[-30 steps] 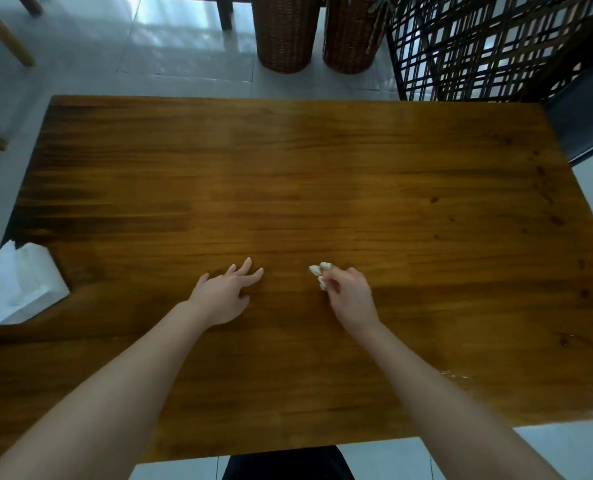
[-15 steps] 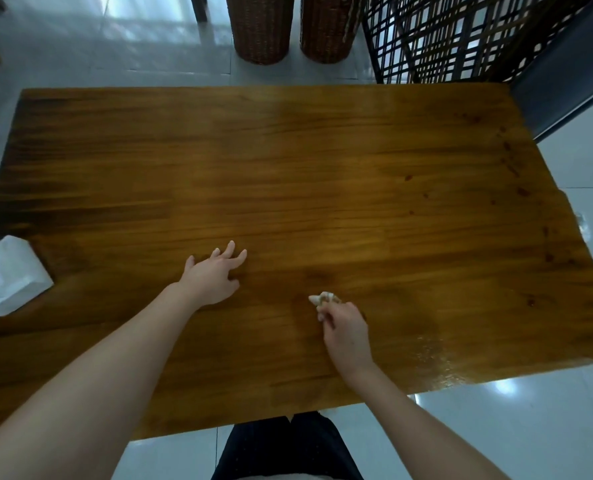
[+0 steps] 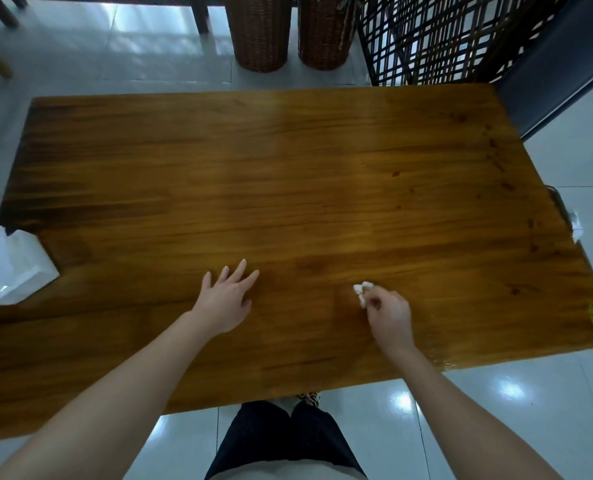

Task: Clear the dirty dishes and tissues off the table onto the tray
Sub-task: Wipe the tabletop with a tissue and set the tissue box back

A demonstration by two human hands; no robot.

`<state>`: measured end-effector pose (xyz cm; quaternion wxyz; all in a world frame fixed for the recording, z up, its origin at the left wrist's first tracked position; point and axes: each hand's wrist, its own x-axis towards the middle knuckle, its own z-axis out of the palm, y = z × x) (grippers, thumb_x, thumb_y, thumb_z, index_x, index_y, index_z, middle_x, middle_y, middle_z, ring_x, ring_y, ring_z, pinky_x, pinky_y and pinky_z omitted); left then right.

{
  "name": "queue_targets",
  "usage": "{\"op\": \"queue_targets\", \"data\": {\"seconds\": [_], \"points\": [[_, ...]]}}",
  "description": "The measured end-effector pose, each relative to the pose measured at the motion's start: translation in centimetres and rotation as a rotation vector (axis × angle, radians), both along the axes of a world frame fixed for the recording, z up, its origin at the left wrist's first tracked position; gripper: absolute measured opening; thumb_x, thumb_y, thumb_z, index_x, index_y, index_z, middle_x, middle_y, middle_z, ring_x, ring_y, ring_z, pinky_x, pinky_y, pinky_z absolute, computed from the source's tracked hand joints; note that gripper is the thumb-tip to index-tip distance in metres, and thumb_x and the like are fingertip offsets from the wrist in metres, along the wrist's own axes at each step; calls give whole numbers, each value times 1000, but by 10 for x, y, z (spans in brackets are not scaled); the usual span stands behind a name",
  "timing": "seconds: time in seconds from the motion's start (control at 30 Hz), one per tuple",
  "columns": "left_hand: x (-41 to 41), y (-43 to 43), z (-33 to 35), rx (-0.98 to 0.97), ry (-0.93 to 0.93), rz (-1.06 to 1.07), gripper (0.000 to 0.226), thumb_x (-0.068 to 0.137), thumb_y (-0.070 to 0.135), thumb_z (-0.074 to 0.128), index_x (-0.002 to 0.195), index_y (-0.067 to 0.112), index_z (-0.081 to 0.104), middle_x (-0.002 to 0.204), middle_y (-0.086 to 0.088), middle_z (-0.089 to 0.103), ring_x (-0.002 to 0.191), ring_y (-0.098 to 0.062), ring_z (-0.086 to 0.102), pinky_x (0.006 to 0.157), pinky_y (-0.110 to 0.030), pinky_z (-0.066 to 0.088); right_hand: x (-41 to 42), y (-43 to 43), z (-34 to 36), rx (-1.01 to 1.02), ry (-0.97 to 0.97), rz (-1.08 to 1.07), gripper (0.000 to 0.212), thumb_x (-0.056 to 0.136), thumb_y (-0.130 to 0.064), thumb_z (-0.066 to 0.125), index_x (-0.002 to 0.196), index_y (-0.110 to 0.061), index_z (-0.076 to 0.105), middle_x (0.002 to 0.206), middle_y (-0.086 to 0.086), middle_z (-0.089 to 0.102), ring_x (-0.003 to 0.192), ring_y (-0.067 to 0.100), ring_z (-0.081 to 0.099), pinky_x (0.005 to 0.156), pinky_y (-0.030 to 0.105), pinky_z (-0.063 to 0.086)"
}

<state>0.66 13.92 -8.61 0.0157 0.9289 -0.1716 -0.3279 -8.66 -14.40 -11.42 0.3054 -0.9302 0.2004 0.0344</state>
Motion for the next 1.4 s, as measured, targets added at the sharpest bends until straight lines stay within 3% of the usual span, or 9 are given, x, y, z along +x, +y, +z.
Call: {"op": "queue_targets", "data": {"seconds": [0.2, 0.37, 0.5, 0.67, 0.77, 0.9, 0.97, 1.27, 1.4], "points": [[-38, -5, -8, -19, -92, 30, 60, 101, 36, 37, 153, 34, 8, 162, -1, 0, 148, -29, 7, 116, -54, 2, -9, -13, 5, -34, 1, -75, 18, 84, 4, 59, 70, -7, 64, 59, -1, 57, 51, 11, 49, 42, 19, 31], [-53, -9, -13, 15, -67, 53, 60, 101, 38, 36, 153, 34, 6, 162, -1, -2, 148, -30, 5, 115, -57, 2, -24, 32, 12, -36, -13, 163, 20, 89, -2, 58, 71, -9, 62, 63, -8, 51, 59, 2, 45, 54, 12, 34], [-49, -17, -10, 36, -53, 85, 59, 101, 36, 38, 152, 34, 11, 162, -2, 1, 147, -31, 7, 115, -57, 5, -32, 52, 11, 0, -95, 390, 30, 96, -6, 50, 68, -13, 58, 63, -3, 55, 59, 10, 48, 65, 19, 33], [-49, -17, -7, 34, -42, 108, 58, 101, 31, 39, 152, 34, 13, 161, -1, 2, 147, -29, 7, 115, -56, 7, -30, 32, 7, -108, -159, 477, 14, 79, -3, 71, 84, -15, 71, 86, -1, 66, 77, 16, 56, 68, 30, 47], [-48, -19, -9, 32, -30, 117, 58, 101, 31, 38, 152, 33, 13, 161, -1, 1, 148, -30, 6, 115, -57, 7, -26, 15, 2, -178, -158, 708, 53, 64, 10, 76, 110, -15, 68, 113, 4, 66, 101, 22, 61, 90, 34, 47], [-46, -17, -12, 33, -11, 108, 57, 101, 32, 37, 152, 34, 13, 161, 0, 1, 147, -30, 7, 115, -58, 6, -21, 5, -6, -229, -3, 978, 87, 66, 19, 66, 141, -16, 42, 142, 2, 46, 133, 19, 40, 111, 30, 16], [-44, -15, -13, 22, 2, 100, 56, 101, 32, 37, 152, 34, 13, 161, 0, 1, 147, -30, 8, 114, -59, 6, -18, 5, -8, -234, 1, 1002, 85, 67, 19, 65, 141, -16, 42, 141, 3, 47, 131, 20, 41, 108, 28, 15], [-41, -7, -19, -6, 9, 58, 57, 101, 32, 36, 152, 34, 11, 161, 0, 0, 147, -31, 7, 113, -61, 6, -15, 3, 2, -224, -47, 923, 48, 80, 6, 65, 124, -9, 60, 118, 6, 63, 106, 21, 57, 92, 29, 46], [-43, -4, -23, -21, 9, 48, 59, 100, 32, 36, 152, 35, 9, 161, 0, -1, 147, -31, 6, 113, -60, 5, -23, 17, 4, -215, -82, 836, 42, 73, 10, 70, 112, -6, 68, 106, 10, 67, 93, 26, 62, 81, 33, 51]]}}
